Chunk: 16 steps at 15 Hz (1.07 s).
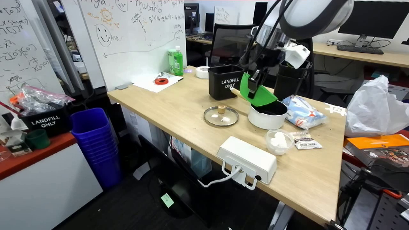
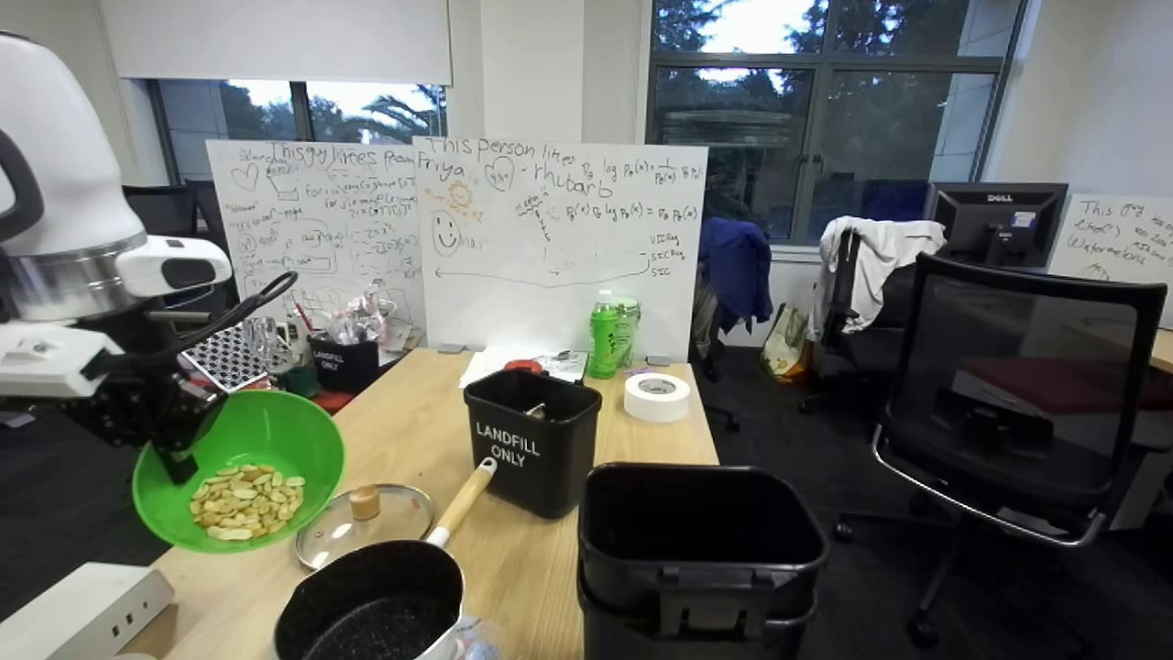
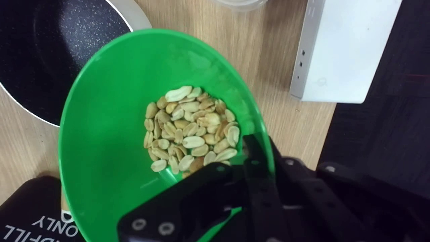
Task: Pour the contents of the green bowl into the white pot
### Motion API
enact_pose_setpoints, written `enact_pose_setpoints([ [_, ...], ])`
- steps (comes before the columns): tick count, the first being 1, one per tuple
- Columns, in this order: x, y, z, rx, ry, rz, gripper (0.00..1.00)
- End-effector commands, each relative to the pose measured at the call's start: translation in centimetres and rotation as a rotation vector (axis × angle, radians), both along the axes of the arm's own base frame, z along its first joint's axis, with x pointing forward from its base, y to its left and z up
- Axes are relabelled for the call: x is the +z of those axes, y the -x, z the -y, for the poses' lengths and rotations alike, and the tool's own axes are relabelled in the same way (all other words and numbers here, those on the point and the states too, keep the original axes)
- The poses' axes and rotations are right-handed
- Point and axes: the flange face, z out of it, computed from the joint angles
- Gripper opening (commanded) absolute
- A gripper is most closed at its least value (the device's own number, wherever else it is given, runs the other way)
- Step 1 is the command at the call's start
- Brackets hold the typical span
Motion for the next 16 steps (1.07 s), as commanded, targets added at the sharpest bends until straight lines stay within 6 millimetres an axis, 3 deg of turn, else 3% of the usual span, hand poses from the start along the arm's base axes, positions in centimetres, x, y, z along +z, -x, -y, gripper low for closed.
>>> enact_pose_setpoints([
  [1,1.1,-1.9,1.6,-0.091,-0.079,0.037,0.01],
  [4,1.3,-2.7,3.6,-0.175,-0.106,0.062,0.01],
  [9,-1.5,-3.2,5.9,-0.268,-0.096,0.057,0.01],
  [12,-2.5,-3.2,6.2,-0.305,-0.111,0.061,0.01],
  [16,-2.2,-3.7,5.6,-0.349,-0.222,0.071,0.01],
])
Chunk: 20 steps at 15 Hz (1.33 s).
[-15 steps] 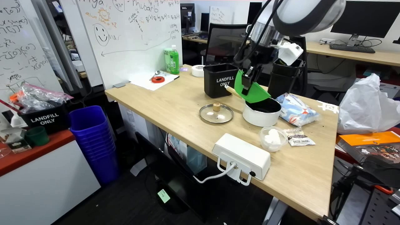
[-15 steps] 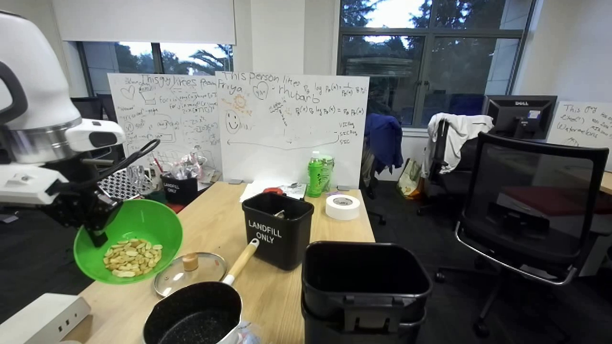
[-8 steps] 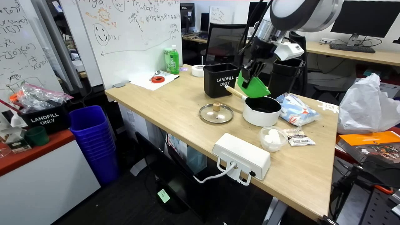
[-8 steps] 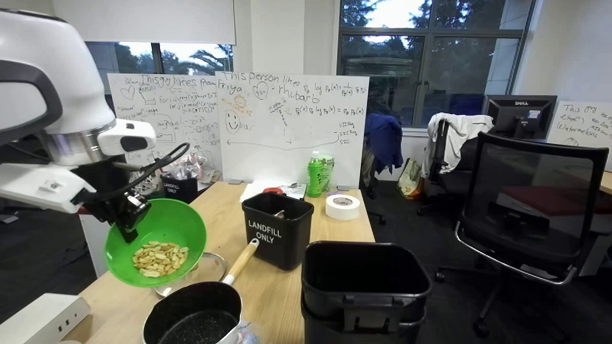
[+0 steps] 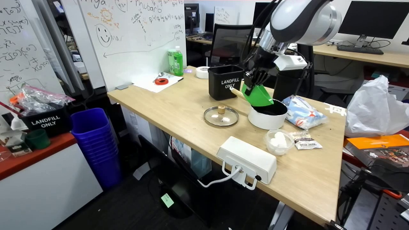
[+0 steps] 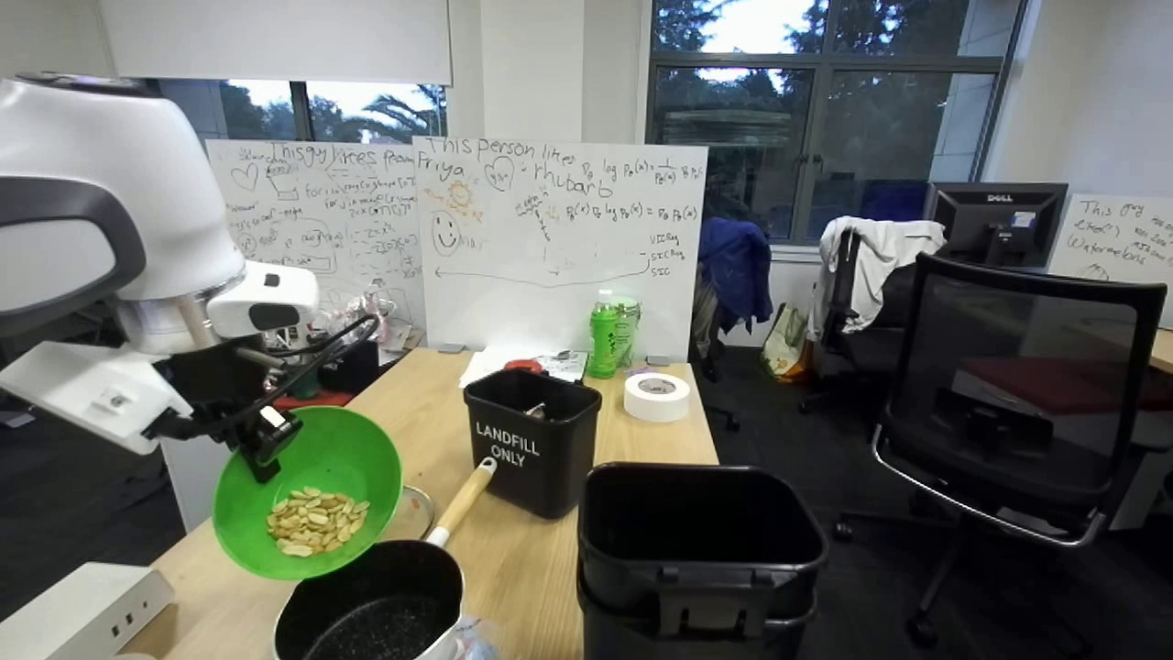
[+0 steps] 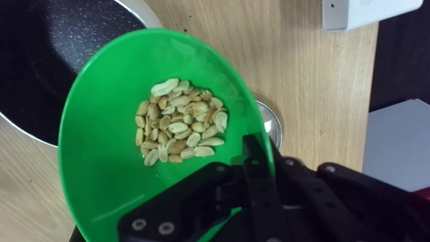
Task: Pour the contents of the green bowl into the white pot
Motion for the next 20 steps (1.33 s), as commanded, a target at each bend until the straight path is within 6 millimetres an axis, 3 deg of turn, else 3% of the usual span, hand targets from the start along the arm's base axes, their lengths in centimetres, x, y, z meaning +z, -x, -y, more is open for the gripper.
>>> enact_pose_setpoints([
  [1,0.3,-0.7,-0.1,-0.044,-0.101,0.023,0.01],
  [6,0.5,-0.5,0.4,-0.096,-0.121,0.027,0.05],
  [15,0.4,-0.8,0.9,-0.12,-0.141,0.028,0.01],
  [20,1.4,-1.7,2.3,-0.197,-0.228,0.07,0.01],
])
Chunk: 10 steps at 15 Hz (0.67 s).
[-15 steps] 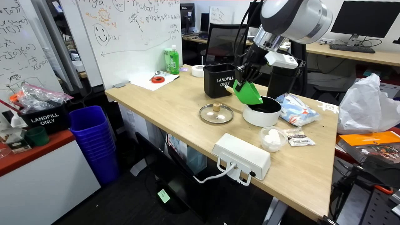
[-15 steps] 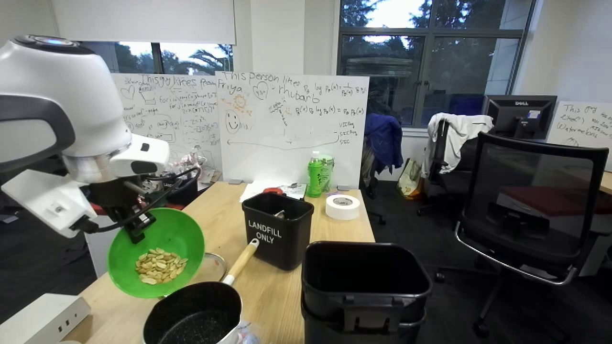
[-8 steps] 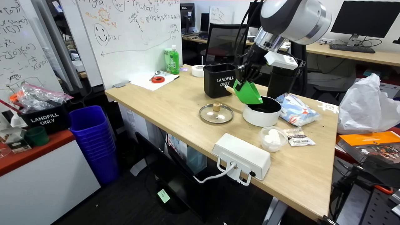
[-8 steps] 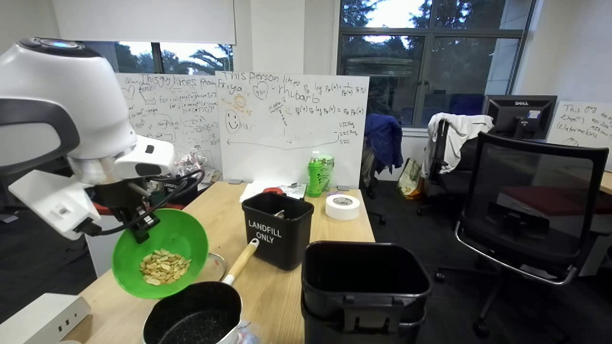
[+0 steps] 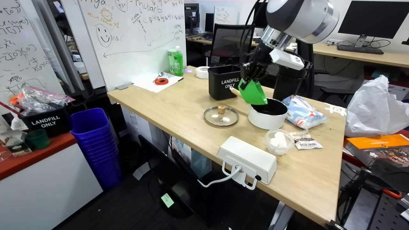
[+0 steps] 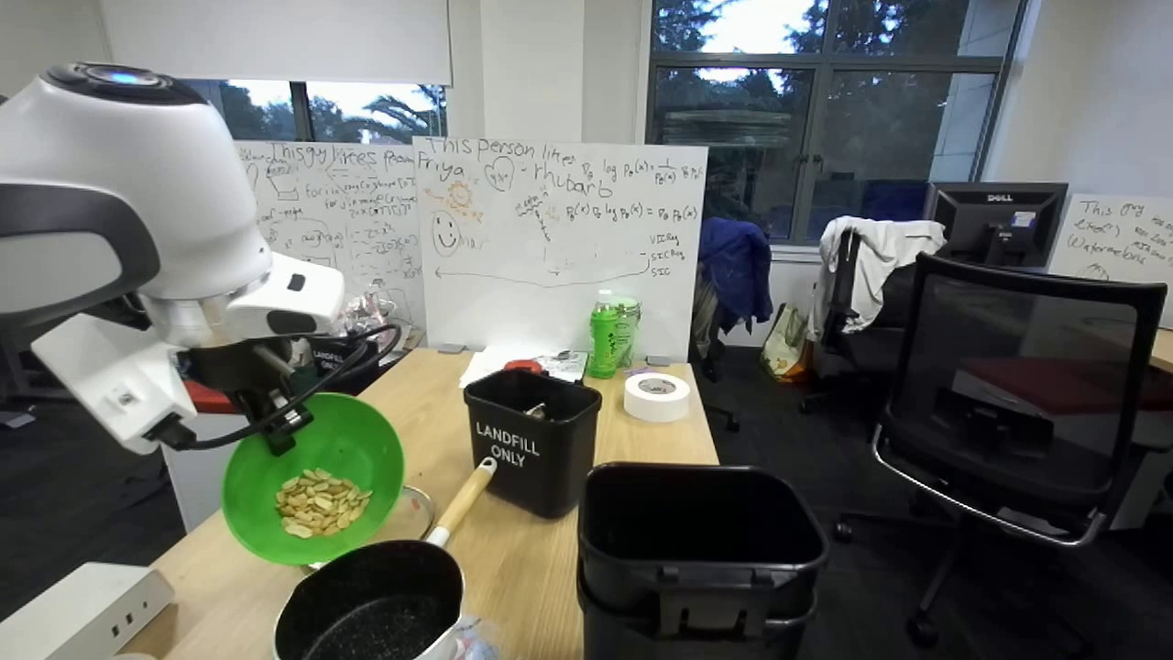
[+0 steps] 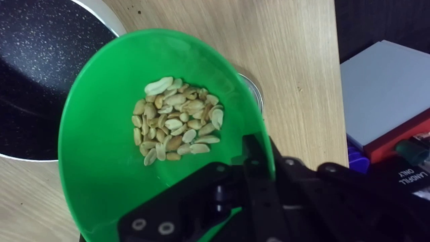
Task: Pour the contents of the green bowl into the white pot
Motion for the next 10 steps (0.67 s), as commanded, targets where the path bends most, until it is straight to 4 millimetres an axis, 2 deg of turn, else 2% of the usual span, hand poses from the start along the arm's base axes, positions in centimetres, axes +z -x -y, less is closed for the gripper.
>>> enact_pose_setpoints([
  [1,0.6,-0.9,1.0,-0.048,-0.071,0.033,0.01],
  [5,0.6,-1.1,2.9,-0.114,-0.101,0.051,0.01],
  [10,-0.4,-1.3,4.8,-0.114,-0.183,0.065,0.01],
])
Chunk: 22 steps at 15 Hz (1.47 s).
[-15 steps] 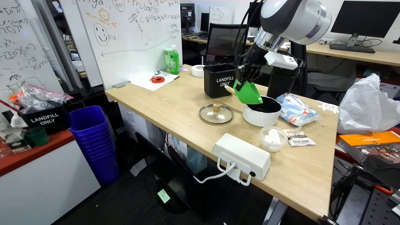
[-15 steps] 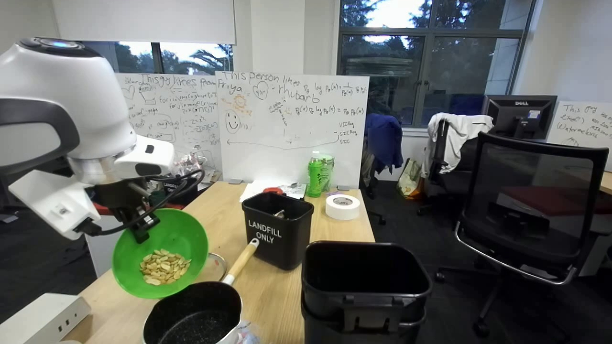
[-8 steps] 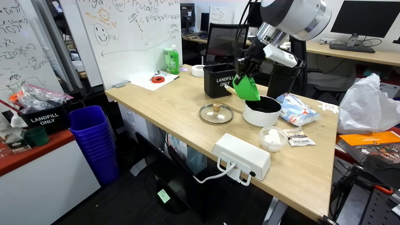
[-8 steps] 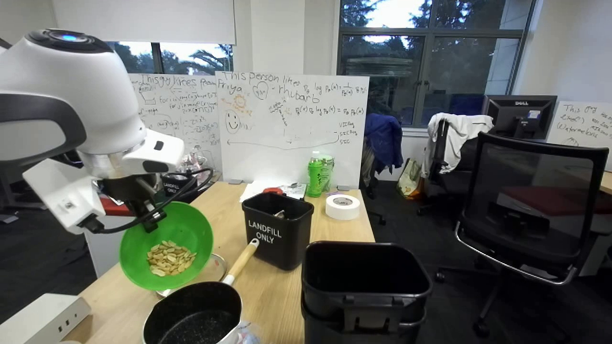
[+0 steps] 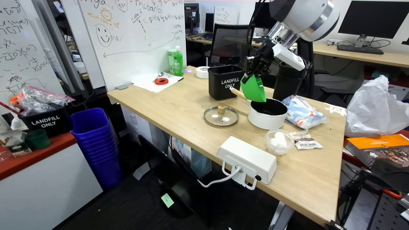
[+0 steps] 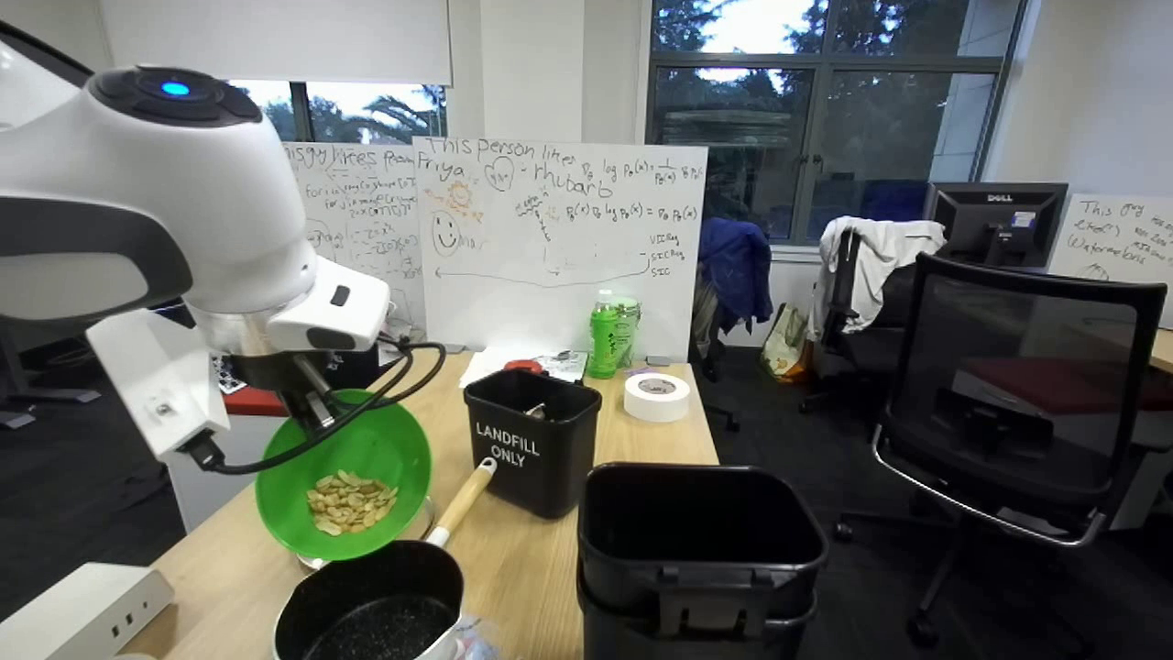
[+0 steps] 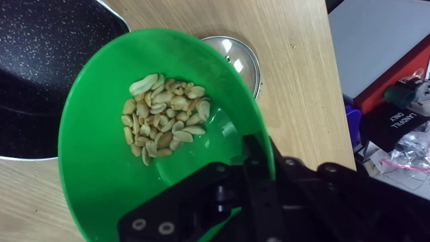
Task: Pour the contents of the green bowl into the white pot
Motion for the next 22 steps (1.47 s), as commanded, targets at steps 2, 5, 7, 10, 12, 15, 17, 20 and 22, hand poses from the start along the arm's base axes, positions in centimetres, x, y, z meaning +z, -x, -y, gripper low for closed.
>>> enact_pose_setpoints([
  [2,-0.8,-1.0,1.6,-0.014,-0.062,0.037,0.01],
  [5,-1.1,-1.3,2.7,-0.038,-0.08,0.059,0.01],
  [7,-1.1,-1.4,3.2,-0.051,-0.108,0.062,0.01],
  [10,-1.0,-1.5,3.7,-0.041,-0.185,0.051,0.01],
  [12,-0.8,-1.5,4.1,-0.039,-0.235,0.042,0.01],
  [15,-0.6,-1.4,5.3,-0.047,-0.278,0.032,0.01],
  [17,-0.6,-1.1,5.0,-0.064,-0.237,0.021,0.05],
  [20,-0.6,-1.1,4.6,-0.059,-0.237,0.019,0.05],
  [22,-0.6,-1.1,4.6,-0.059,-0.236,0.019,0.05],
])
